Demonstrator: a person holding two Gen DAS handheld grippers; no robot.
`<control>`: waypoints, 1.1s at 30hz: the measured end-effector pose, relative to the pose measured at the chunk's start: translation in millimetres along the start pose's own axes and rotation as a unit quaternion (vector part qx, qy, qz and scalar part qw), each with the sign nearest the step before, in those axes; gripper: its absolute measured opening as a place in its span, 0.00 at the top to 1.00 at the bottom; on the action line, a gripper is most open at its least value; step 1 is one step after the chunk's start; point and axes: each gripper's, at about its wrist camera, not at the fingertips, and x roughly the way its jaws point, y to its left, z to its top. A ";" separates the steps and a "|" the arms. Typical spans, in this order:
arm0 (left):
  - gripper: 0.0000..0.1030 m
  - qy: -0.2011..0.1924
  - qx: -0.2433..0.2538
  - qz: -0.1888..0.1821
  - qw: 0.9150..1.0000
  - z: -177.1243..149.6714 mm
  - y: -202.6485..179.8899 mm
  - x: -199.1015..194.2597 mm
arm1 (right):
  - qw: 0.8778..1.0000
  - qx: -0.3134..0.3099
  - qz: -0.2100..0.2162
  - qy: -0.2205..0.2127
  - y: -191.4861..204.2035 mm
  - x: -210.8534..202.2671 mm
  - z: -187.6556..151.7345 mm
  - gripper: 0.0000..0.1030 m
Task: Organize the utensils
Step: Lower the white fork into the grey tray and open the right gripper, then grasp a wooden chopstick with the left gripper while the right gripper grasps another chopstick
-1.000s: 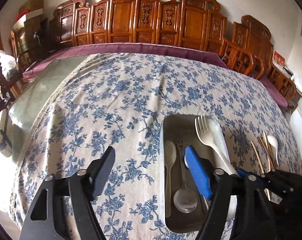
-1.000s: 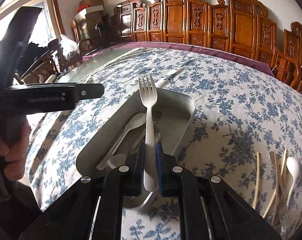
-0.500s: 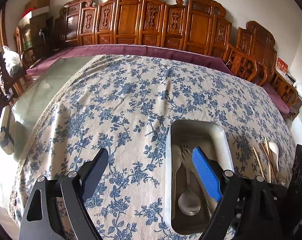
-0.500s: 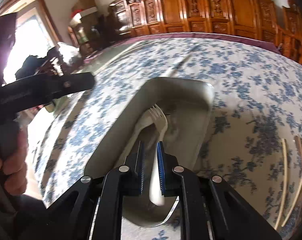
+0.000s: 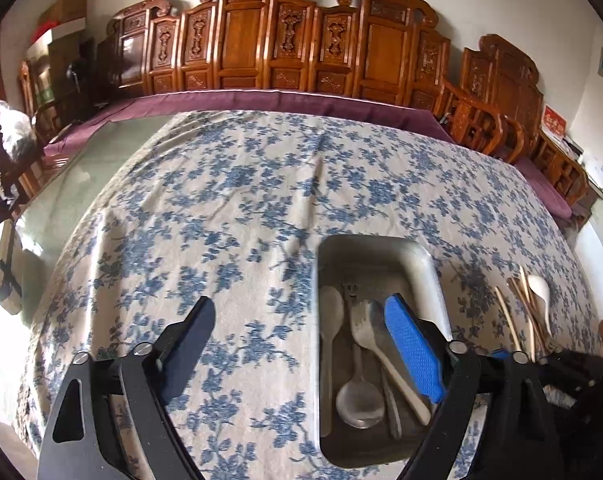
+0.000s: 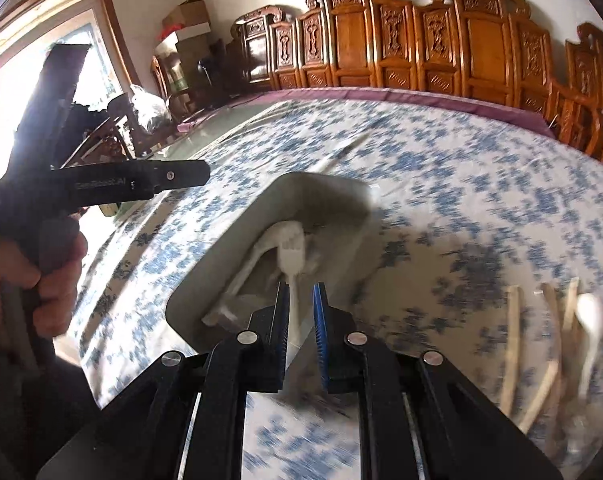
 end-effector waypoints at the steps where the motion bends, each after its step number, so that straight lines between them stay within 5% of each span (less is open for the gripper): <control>1: 0.12 0.000 0.003 -0.003 1.000 -0.2 -3.5 0.0 | 1.000 -0.004 -0.007 -0.002 -5.5 -6.8 -2.2 0.86; 7: 0.10 -0.011 0.027 -0.025 0.999 -4.2 -37.0 -6.8 | 0.998 -0.008 -0.066 -0.015 -50.9 -48.2 -13.9 0.82; 13: 0.10 -0.010 0.071 -0.052 0.996 -13.1 -87.7 -11.5 | 0.992 0.008 -0.124 -0.022 -100.6 -80.7 -24.8 0.63; 17: 0.10 -0.007 0.090 -0.062 0.994 -20.7 -112.7 -11.9 | 0.988 0.027 -0.152 -0.023 -126.4 -87.7 -40.8 0.62; 33: 0.10 0.045 0.151 -0.083 0.984 -63.7 -191.6 16.9 | 0.988 0.069 -0.133 0.023 -167.0 -72.2 -73.9 0.71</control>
